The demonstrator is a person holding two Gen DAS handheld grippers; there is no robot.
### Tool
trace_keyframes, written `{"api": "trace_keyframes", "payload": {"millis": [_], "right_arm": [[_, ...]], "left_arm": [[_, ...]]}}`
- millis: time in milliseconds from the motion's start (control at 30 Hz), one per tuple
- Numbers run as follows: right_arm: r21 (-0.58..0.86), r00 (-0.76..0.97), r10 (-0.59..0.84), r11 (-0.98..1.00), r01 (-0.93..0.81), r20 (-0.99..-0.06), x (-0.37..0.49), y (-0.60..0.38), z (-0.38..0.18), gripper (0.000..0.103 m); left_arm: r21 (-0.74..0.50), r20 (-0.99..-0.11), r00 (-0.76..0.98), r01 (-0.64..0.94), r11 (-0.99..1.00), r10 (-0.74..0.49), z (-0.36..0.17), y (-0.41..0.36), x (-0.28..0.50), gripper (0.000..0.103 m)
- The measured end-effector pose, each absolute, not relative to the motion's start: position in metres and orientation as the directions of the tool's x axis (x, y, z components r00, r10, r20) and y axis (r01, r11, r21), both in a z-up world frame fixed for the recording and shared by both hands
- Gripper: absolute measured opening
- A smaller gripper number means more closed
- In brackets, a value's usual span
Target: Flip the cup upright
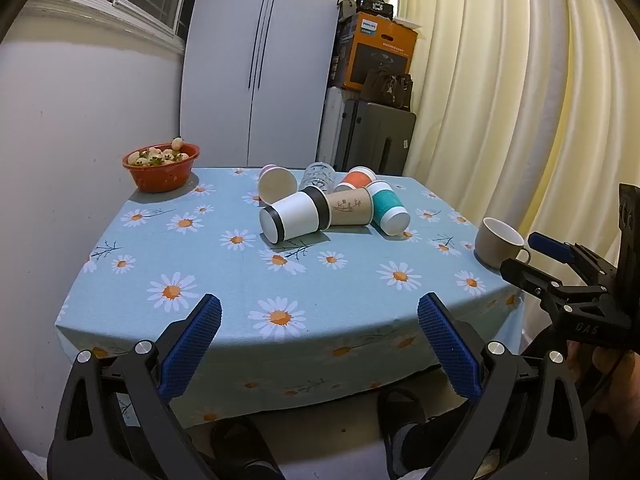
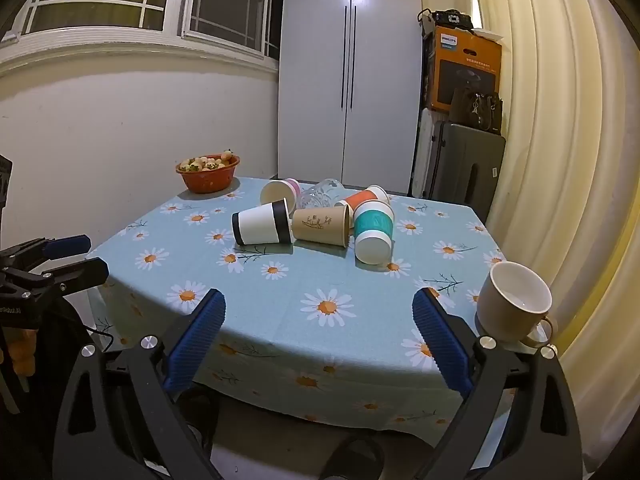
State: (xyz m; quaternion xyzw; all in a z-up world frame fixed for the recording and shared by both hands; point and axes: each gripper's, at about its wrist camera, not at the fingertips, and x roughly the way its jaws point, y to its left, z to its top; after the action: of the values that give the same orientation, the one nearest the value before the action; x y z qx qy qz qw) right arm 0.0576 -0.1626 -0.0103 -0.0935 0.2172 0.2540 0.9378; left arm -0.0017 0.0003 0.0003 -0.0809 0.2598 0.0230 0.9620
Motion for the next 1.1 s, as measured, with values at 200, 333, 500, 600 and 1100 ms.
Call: {"api": "trace_keyframes", "payload": {"millis": [200,333,500,600,1100], "right_arm": [[-0.062,0.775,0.437,0.854,-0.517,-0.457,0.0583,-0.1628,-0.0106,0.095],[-0.06,0.773,0.434,0.855,-0.515,-0.463,0.0598,-0.1622,-0.0114,0.095],[-0.059,0.773,0.433,0.855,-0.515,-0.464,0.0596,-0.1627,-0.0123,0.095],[-0.055,0.771,0.434,0.856,-0.515,-0.466,0.06,-0.1631,-0.0111,0.095],[-0.053,0.765,0.432,0.855,-0.516,-0.477,0.0624,-0.161,-0.0138,0.095]], "left_arm": [[-0.142,-0.508,0.862,-0.086,0.986,0.002,-0.0004,0.0,-0.0004,0.096],[-0.143,-0.507,0.862,-0.087,0.986,0.003,0.0001,0.0,-0.0007,0.096],[-0.141,-0.509,0.861,-0.087,0.986,0.003,0.0,-0.0003,-0.0001,0.096],[-0.14,-0.509,0.861,-0.087,0.986,0.004,0.0,-0.0004,-0.0002,0.096],[-0.143,-0.508,0.861,-0.085,0.986,0.001,-0.0057,0.0015,0.0042,0.096]]}}
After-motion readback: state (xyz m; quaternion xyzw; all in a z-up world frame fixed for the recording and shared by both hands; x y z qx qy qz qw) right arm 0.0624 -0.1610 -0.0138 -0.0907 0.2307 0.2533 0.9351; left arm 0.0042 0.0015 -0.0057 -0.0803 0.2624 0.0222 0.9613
